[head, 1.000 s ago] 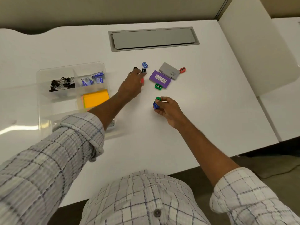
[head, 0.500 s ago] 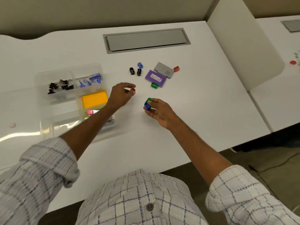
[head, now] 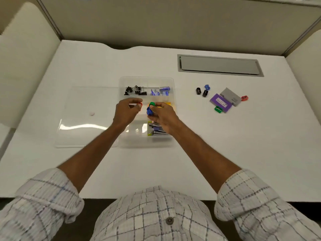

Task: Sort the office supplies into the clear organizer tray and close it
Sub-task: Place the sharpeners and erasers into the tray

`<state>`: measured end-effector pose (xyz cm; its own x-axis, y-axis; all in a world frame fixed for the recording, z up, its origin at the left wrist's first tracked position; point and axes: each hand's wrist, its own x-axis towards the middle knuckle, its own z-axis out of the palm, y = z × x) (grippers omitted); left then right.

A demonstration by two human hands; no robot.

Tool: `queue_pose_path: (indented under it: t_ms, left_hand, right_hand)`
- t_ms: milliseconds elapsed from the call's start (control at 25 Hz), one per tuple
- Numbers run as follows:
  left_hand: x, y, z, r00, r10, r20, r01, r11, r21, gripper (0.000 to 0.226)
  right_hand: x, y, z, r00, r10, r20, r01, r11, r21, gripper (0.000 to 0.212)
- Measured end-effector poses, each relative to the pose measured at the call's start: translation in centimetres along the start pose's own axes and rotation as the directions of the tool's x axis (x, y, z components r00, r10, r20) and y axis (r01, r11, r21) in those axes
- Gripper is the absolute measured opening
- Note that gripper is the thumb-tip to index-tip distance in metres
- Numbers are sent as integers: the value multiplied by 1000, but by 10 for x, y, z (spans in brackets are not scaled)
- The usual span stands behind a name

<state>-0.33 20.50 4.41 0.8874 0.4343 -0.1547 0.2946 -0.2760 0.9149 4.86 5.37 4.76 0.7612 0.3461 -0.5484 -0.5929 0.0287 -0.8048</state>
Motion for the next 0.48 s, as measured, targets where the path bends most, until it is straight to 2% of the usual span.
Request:
queue_pose_path:
  t_ms: [160,360,480]
  left_hand:
    - [13,-5,-25,998,3,-60,-1,999,40,24]
    - [19,-11,-34,994,36,-103,-27,996,90,28]
    - [21,-9,-23,994,102,-44,-98,991,94,25]
  right_hand:
    - [8,-2,40,984,-168,-61,149,960,-237,26]
    - [-2,-4,38,920,-390,-45,309,789,-531,41]
    - [-13,-4,16,868,-490,-82,330,692,-643,40]
